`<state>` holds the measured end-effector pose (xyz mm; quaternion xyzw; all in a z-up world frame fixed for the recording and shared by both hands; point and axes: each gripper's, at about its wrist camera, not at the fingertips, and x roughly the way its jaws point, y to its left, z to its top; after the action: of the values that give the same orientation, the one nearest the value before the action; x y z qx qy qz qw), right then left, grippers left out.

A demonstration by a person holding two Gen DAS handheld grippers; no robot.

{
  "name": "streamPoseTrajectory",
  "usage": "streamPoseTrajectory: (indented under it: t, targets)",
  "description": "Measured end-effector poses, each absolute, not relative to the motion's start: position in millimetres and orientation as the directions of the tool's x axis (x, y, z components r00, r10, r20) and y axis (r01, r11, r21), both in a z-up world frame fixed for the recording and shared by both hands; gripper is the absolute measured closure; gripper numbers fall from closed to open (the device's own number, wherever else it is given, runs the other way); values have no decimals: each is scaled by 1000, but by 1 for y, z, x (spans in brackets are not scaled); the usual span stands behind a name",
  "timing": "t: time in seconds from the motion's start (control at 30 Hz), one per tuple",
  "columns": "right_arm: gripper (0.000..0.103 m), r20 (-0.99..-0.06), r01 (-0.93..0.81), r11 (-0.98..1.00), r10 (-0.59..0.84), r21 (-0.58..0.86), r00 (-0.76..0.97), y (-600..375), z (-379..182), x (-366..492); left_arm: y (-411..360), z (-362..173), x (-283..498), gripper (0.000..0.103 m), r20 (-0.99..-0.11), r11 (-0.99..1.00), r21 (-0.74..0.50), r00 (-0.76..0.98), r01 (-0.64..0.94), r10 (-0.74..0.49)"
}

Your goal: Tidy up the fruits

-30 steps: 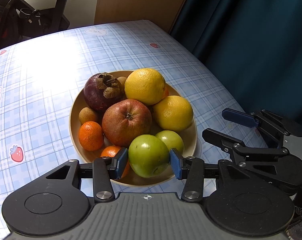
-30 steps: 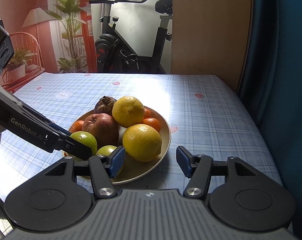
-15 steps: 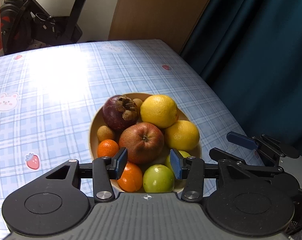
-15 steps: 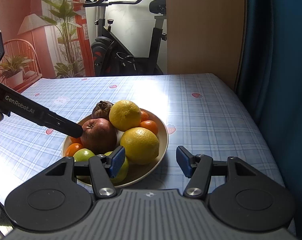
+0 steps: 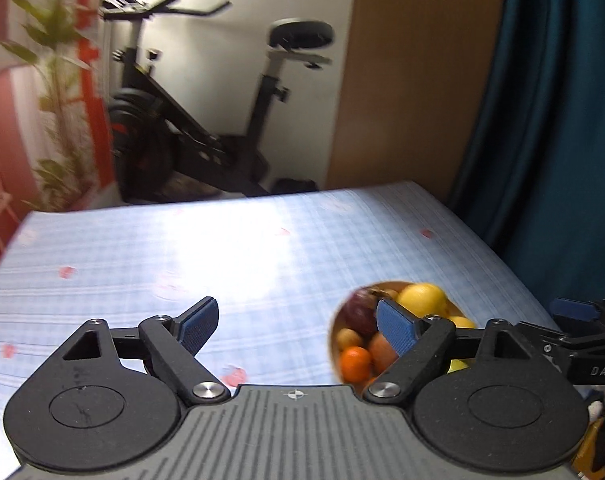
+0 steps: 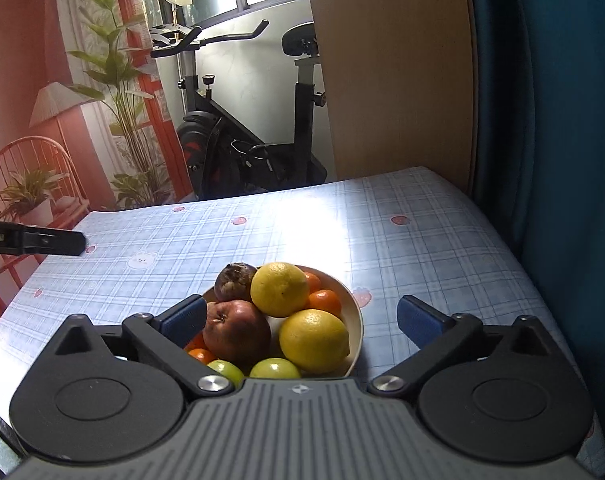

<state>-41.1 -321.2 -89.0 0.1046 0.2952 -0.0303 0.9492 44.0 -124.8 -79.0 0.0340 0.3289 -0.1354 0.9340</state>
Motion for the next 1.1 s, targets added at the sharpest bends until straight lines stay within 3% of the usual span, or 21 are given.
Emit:
streamPoseTrajectory:
  t: [0.33,0.57,1.1]
  targets:
    - [0,-562,141,970,-6,196,827,-296,-55,-39,-98,-41,10,13,-543,985,32,830,172,-128]
    - [0,-547,112,979,0,170,837,-277,-41,-41,-81,-24,-5,12,-520,993,3,849,116,-97]
    - [0,-546,74,988,12,136,838,-256,-31,-37,-87,-16,-24,11,-464,997,26,885,68,-48]
